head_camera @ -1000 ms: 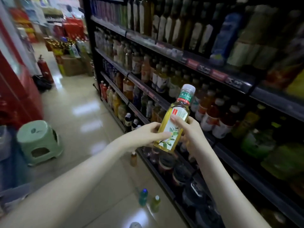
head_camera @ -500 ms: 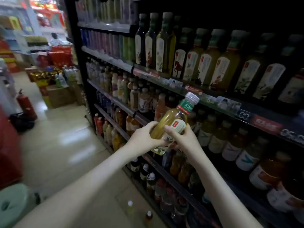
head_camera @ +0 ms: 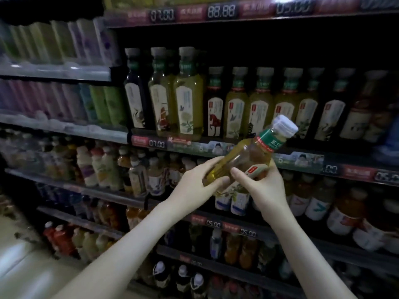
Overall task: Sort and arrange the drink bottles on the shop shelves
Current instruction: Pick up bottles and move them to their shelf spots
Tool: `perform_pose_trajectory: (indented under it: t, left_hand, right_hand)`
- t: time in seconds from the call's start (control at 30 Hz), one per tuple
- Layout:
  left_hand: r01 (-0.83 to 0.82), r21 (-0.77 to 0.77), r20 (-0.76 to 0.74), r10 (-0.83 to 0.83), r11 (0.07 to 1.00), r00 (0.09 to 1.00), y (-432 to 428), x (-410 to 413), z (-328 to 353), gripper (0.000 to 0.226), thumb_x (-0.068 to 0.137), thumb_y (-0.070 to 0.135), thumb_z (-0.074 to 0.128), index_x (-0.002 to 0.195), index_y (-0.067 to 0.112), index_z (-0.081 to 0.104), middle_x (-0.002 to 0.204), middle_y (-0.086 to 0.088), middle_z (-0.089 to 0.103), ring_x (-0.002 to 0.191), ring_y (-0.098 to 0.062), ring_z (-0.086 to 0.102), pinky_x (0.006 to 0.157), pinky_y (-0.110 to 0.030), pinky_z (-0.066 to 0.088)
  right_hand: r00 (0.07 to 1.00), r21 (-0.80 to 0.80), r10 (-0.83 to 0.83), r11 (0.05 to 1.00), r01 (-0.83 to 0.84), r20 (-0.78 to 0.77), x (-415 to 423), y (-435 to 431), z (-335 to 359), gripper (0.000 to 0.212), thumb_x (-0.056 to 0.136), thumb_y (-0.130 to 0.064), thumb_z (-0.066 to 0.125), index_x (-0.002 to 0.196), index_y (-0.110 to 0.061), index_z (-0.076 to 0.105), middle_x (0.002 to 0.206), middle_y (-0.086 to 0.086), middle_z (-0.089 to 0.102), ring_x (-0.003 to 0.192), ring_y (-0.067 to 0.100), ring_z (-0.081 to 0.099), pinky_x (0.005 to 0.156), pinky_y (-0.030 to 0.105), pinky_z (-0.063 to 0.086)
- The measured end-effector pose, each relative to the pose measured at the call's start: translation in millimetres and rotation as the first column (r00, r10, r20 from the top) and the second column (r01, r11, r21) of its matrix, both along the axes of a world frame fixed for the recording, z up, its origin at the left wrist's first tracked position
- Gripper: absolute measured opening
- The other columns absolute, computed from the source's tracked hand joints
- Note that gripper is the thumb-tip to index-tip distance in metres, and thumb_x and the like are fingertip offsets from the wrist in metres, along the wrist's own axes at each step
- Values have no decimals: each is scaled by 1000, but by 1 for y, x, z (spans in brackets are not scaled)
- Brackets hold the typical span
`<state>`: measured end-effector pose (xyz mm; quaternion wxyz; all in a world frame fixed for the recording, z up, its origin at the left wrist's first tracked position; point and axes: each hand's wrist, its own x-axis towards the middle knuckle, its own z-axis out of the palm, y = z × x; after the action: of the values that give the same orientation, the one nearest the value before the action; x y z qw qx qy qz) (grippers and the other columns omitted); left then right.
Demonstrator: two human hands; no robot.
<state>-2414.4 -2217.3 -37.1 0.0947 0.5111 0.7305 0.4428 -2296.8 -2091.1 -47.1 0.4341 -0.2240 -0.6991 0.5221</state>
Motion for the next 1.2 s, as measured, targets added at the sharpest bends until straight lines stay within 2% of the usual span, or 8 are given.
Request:
perform_pose_trajectory:
  t: [0.1, 0.27, 0.43, 0.53, 0.7, 0.83, 1.03, 1.2]
  left_hand:
    - [-7, 79, -104, 15, 997, 994, 23, -13, 3, 48, 95, 49, 48, 141, 38, 41, 141, 16, 45, 129, 0, 40, 106, -20, 35]
    - [4, 173, -319, 52, 985, 946, 69, -15, 7, 43, 101, 32, 45, 143, 25, 42, 148, 3, 39, 137, -10, 32, 107, -18, 24]
    - [79, 99, -647, 4, 992, 762, 126, -8, 20, 55, 96, 28, 53, 147, 20, 36, 154, -15, 28, 143, -30, 24, 117, -40, 19]
    - [85, 183, -747, 82, 979, 660, 163, -2, 29, 57, 87, 19, 66, 141, 13, 47, 147, -24, 39, 136, -40, 35, 114, -52, 21]
    - [-49, 281, -788, 260, 958, 558, 214, -1, 39, 82, 81, 38, 71, 150, 19, 30, 153, -21, 28, 143, -37, 16, 113, -58, 4]
    - [-127, 225, -793, 257, 966, 552, 235, -7, 38, 97, 83, 51, 64, 154, 27, 2, 160, -16, 3, 146, -34, -12, 106, -54, -24]
    - [-109, 210, -772, 233, 972, 591, 241, -13, 33, 104, 84, 54, 62, 146, 33, -19, 162, -10, -1, 141, -24, -28, 107, -54, -19]
    - [-104, 285, -765, 291, 953, 575, 245, -18, 32, 111, 69, 55, 77, 152, 29, 8, 156, -13, 27, 144, -28, 0, 110, -59, -1]
  right_hand:
    - [992, 83, -105, 990, 111, -74, 3, 7, 15, 44, 69, -25, 85, 105, -24, 60, 96, -11, 70, 89, -1, 66, 75, 17, 52]
    - [952, 188, -269, 937, 294, -147, 22, 27, 23, 54, 65, -33, 84, 110, -20, 57, 104, -5, 69, 98, 5, 65, 84, 18, 51]
    - [885, 231, -433, 855, 464, -173, 52, 53, 23, 56, 66, -27, 85, 111, -16, 55, 106, -1, 67, 99, 4, 63, 85, 11, 47]
    - [837, 195, -508, 817, 543, -202, 69, 74, 28, 57, 67, -24, 87, 114, -19, 55, 108, -4, 67, 102, 6, 62, 91, 20, 48]
    - [795, 129, -557, 794, 595, -238, 85, 109, 45, 55, 70, -19, 85, 116, -24, 54, 108, -10, 65, 95, -12, 59, 78, -2, 41]
    - [811, 132, -551, 805, 579, -194, 79, 138, 50, 61, 72, -22, 84, 123, -19, 51, 107, -15, 64, 94, -17, 56, 81, 1, 42]
    - [875, 62, -479, 873, 483, -67, 41, 168, 57, 70, 70, -26, 85, 129, -21, 49, 111, -9, 61, 103, 9, 59, 83, 19, 44]
    - [905, 118, -417, 906, 407, 85, 14, 186, 64, 70, 76, -33, 80, 134, -17, 43, 113, -7, 55, 105, 11, 54, 82, 23, 43]
